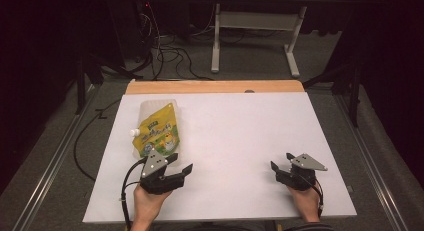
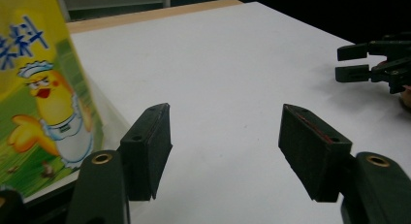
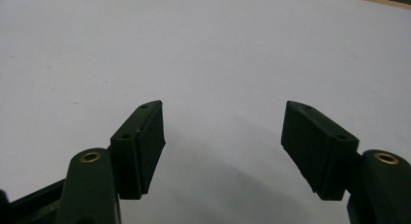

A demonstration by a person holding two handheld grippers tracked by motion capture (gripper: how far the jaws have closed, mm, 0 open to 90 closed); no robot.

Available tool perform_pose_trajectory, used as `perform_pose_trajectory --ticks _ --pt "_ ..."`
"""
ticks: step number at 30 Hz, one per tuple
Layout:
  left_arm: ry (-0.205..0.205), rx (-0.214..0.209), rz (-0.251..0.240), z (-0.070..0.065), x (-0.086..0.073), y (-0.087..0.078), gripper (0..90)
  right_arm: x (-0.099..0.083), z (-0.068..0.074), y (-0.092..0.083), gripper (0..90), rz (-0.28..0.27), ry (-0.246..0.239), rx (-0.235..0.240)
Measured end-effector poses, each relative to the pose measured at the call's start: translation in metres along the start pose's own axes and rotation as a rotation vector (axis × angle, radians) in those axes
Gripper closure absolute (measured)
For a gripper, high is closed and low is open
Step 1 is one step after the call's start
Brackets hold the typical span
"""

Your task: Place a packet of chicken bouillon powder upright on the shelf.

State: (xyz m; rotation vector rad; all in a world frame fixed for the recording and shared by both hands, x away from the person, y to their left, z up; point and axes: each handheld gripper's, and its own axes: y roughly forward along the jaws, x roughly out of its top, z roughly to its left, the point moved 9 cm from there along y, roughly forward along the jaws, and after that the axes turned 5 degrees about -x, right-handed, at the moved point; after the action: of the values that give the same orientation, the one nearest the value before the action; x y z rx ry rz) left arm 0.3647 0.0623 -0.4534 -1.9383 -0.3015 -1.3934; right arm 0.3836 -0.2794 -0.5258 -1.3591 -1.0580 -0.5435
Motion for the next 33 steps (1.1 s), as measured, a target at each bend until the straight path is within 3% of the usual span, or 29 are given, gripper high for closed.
perform_pose_trajectory --ticks 19,33 --pt "0.063 -0.041 0.068 -0.017 -0.011 0.05 35.6 0.0 0.001 0.0 32.7 0.003 0.004 0.003" --pt "0.071 -0.034 0.102 -0.013 -0.023 0.079 36.7 0.0 0.001 0.0 32.7 0.004 0.005 0.005"
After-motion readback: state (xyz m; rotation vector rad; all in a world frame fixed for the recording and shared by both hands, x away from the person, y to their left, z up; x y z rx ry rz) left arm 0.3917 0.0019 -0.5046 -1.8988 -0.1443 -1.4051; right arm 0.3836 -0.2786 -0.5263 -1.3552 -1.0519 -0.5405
